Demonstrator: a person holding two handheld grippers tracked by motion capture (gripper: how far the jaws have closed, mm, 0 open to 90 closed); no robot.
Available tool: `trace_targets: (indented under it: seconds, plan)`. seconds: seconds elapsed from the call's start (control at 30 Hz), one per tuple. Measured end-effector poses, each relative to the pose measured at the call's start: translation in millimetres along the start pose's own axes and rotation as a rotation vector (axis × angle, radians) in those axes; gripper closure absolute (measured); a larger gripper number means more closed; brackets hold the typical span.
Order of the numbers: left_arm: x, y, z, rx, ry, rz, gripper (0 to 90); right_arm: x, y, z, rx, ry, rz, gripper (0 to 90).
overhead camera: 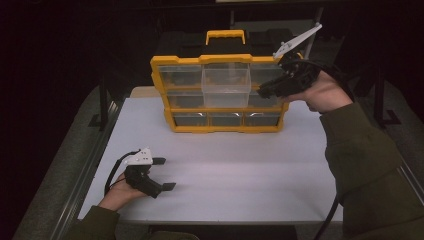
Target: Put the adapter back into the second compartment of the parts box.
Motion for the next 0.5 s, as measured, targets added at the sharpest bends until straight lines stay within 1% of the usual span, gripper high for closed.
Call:
trace_targets:
  seconds: [0.23, 0.27, 0.3, 0.33, 0.37, 0.4, 0.43, 0.47, 0.5]
  plan:
    - [0.0, -0.1, -0.1, 0.001, 0.001, 0.001, 0.0, 5.8, 7.9, -21.5, 0.025, 0.003, 0.009, 75.1]
    - [0.0, -0.1, -0.1, 0.001, 0.001, 0.001, 0.0, 5.8, 7.9, -21.5, 0.025, 0.003, 0.009, 75.1]
    - [0.1, -0.2, -0.1, 0.001, 0.001, 0.002, 0.0, 5.2, 8.1, -26.6, 0.030, 0.007, 0.004, 75.1]
    - [0.2, -0.3, -0.2, 0.002, 0.002, 0.003, 0.0, 5.2, 8.1, -26.6, 0.030, 0.007, 0.004, 75.1]
    - [0.2, -0.8, -0.3, 0.003, 0.005, 0.003, 0.0, 4.0, 8.0, -32.4, 0.034, 0.007, 0.002, 75.1]
    - [0.2, -0.8, -0.3, 0.003, 0.005, 0.003, 0.0, 4.0, 8.0, -32.4, 0.034, 0.007, 0.002, 75.1]
    - [-0.1, -1.3, -0.3, 0.002, 0.006, 0.005, 0.0, 2.9, 7.4, -38.6, 0.040, 0.021, 0.000, 75.1]
    - [-0.1, -1.3, -0.3, 0.002, 0.006, 0.005, 0.0, 2.9, 7.4, -38.6, 0.040, 0.021, 0.000, 75.1]
    - [-0.6, -1.7, -0.3, 0.002, 0.007, 0.004, 0.0, 1.2, 6.2, -44.6, 0.046, 0.027, -0.008, 75.1]
Point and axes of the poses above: each handheld gripper's, and its own axes: y roughly backward along the jaws, z roughly out of its underside, x roughly to its right, the point moved 6 cm from there along -y, roughly forward along the jaws, and after that the axes turned 2 degrees about x, right-handed, at the moved point
